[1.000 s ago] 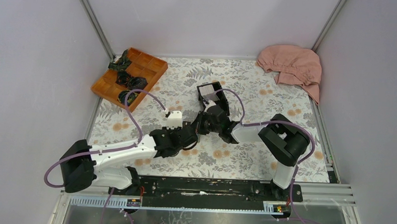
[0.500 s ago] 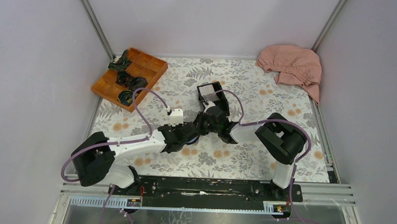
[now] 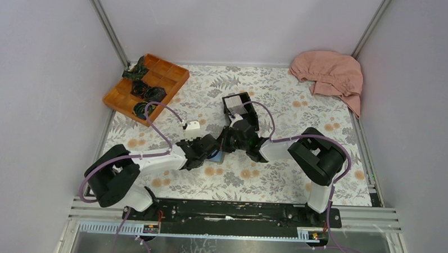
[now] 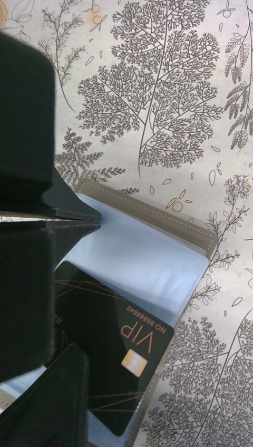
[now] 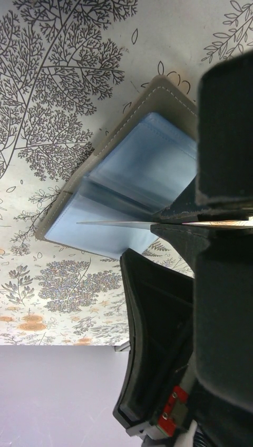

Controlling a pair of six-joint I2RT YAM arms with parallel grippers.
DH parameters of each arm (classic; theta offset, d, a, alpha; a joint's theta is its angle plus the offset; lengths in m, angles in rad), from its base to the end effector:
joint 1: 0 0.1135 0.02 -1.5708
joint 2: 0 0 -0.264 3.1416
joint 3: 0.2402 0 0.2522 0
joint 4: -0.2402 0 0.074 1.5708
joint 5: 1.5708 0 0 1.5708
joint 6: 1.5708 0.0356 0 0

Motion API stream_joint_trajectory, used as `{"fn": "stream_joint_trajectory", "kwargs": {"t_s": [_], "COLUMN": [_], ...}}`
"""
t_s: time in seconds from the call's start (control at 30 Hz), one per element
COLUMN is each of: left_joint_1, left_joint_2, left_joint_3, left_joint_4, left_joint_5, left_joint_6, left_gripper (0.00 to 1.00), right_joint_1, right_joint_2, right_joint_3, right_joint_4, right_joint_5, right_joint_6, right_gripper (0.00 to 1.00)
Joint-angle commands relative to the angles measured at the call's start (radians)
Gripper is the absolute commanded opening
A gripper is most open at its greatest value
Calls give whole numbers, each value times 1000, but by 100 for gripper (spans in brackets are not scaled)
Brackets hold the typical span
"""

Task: Put the credit cards into the card holder
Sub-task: Insert the credit card into the card holder.

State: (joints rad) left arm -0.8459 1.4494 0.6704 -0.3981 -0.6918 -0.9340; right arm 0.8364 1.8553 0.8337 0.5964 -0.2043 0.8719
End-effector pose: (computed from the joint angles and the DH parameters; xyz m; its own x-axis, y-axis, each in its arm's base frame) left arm 0.1784 -0.1671 0.1525 -0.6971 -0.1467 -0.7018 -0.2460 0.9684 0.0419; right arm 0.2441 0.2812 0.1444 -0.8291 0.2004 -0.5220 -0.3357 0.5683 0.7512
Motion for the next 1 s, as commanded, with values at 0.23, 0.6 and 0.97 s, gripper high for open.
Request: {"fn": "stream_joint_trajectory", "kwargs": {"t_s": [0.23,0.6,0.97], "left_joint_1": [46,50,19], "left_joint_2": [43,82,57], "left_joint_3": [-57,-106,-122], "left_joint_4": [175,199,176], "left_joint_5": [-17,33,55], "left_joint_6": [23,-2,-30], "left_gripper": [0,0,0], "right_joint_1": [0,-6,-9], "right_joint_2": [14,-37,-24], "right_joint_3": [-3,-71,-113], "right_joint_4": [56,87,157], "right_joint_5": [-12,23,36], "right_joint_6": [14,55,147], "right_gripper": [0,0,0]}}
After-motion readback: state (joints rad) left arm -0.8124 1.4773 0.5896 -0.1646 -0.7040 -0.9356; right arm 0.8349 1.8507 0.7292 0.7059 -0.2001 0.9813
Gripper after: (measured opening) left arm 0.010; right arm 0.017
